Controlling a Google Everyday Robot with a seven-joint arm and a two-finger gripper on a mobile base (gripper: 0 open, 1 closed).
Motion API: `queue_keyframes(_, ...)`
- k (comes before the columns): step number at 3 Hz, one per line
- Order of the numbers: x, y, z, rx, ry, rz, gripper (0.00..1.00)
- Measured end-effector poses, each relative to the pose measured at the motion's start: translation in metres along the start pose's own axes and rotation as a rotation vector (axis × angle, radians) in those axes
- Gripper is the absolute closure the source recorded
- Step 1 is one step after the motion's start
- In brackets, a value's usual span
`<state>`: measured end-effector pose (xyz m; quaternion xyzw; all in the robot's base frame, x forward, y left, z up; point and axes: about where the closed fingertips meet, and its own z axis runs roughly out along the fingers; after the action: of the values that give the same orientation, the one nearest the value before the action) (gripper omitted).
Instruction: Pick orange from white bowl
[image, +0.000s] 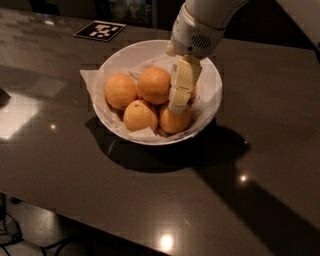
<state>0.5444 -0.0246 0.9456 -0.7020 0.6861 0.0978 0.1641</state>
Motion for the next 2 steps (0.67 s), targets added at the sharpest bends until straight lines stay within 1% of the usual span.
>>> queue_keyframes(1,-0.0026,-0.0019,0.0013,0.013,0.008,-0.012,0.00)
queue_keyframes(2,-0.0082,-0.0042,0.0068,0.004,0.035,-0.041,0.00)
